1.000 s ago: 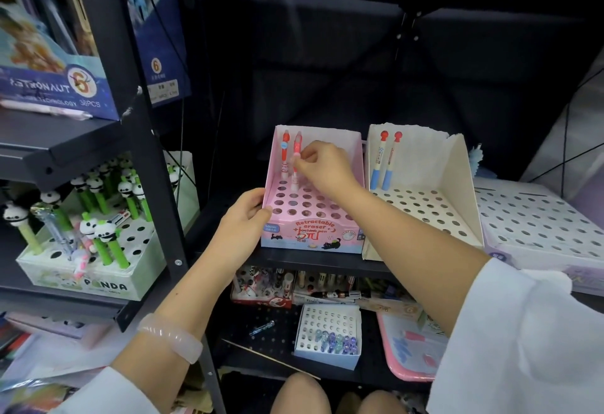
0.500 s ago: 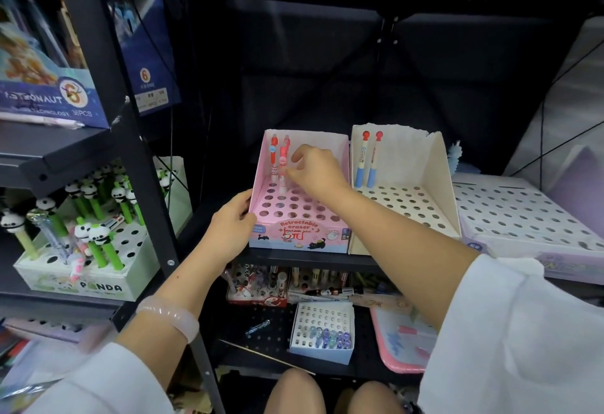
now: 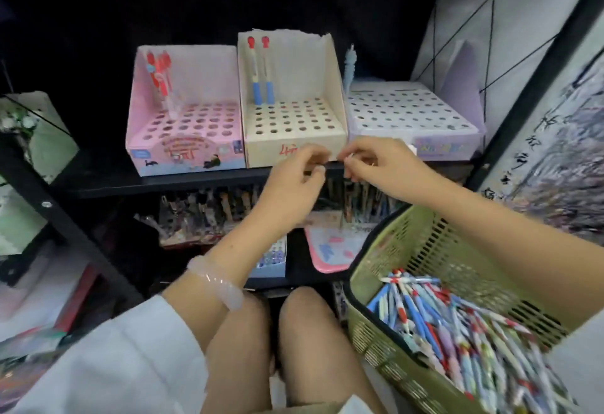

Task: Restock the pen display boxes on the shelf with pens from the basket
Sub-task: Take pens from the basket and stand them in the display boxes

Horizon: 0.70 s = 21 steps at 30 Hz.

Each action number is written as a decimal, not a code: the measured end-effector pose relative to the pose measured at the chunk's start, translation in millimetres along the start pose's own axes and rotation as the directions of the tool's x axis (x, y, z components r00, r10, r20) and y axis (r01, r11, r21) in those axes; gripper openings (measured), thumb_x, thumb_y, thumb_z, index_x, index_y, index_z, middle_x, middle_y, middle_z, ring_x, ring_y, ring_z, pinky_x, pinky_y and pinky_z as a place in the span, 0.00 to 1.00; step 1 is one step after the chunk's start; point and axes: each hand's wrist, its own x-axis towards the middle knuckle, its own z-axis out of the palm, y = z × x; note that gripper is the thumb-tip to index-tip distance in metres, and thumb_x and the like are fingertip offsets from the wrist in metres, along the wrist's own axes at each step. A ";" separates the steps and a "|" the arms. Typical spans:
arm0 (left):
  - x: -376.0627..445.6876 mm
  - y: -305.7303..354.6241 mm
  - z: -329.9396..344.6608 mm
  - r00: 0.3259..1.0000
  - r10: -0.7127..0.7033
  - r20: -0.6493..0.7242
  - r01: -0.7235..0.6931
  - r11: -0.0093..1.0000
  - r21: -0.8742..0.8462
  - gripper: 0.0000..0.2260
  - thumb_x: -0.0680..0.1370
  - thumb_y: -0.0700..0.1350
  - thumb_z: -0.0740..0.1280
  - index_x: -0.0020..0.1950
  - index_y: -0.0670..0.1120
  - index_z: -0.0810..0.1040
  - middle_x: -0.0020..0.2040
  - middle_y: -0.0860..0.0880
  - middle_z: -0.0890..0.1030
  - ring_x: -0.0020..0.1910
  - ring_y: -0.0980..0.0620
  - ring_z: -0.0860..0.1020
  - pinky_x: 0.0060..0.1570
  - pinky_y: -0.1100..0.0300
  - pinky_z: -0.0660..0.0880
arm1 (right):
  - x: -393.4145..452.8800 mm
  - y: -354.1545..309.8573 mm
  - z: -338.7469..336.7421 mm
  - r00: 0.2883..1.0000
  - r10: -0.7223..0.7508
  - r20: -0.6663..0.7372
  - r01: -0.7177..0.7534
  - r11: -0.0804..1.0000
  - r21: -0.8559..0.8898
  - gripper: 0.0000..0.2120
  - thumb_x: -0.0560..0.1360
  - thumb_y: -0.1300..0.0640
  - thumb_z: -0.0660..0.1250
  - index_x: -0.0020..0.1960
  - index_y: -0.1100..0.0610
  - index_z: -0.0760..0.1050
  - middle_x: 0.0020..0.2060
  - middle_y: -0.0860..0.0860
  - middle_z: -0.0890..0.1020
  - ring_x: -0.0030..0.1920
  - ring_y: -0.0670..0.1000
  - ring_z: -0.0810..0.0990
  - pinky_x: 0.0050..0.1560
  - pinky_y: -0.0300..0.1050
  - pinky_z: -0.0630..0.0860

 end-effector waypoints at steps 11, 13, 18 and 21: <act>-33.9 -32.2 151.5 0.865 -0.091 0.494 0.023 0.990 0.141 0.12 0.81 0.39 0.57 0.61 0.42 0.75 0.60 0.46 0.77 0.57 0.50 0.74 0.49 0.69 0.66 | -141.9 209.7 67.6 0.654 0.717 0.241 -0.582 0.681 -0.445 0.13 0.77 0.54 0.63 0.57 0.61 0.71 0.51 0.61 0.78 0.56 0.58 0.77 0.46 0.44 0.69; -32.2 -34.4 163.0 0.835 -0.119 0.538 0.026 0.984 0.178 0.12 0.81 0.42 0.57 0.62 0.45 0.74 0.61 0.47 0.77 0.57 0.49 0.75 0.52 0.62 0.71 | -147.5 222.6 83.1 0.582 0.786 0.211 -0.679 0.612 -0.405 0.18 0.77 0.49 0.63 0.57 0.61 0.66 0.48 0.61 0.75 0.55 0.59 0.77 0.42 0.45 0.68; -33.4 -42.2 179.5 0.795 -0.185 0.577 0.062 0.972 0.226 0.12 0.82 0.44 0.56 0.64 0.47 0.73 0.60 0.47 0.77 0.54 0.48 0.75 0.52 0.55 0.73 | -137.0 228.6 122.3 0.461 0.883 0.091 -0.733 0.436 -0.522 0.35 0.72 0.33 0.61 0.67 0.58 0.62 0.56 0.61 0.72 0.55 0.58 0.75 0.47 0.47 0.73; -35.0 -49.4 184.3 0.801 -0.184 0.570 0.085 0.977 0.195 0.12 0.81 0.43 0.57 0.63 0.46 0.74 0.59 0.48 0.77 0.52 0.52 0.74 0.42 0.65 0.67 | -134.8 227.1 147.7 0.450 0.893 0.029 -0.726 0.385 -0.570 0.38 0.72 0.37 0.64 0.70 0.60 0.55 0.67 0.60 0.67 0.66 0.60 0.68 0.63 0.56 0.66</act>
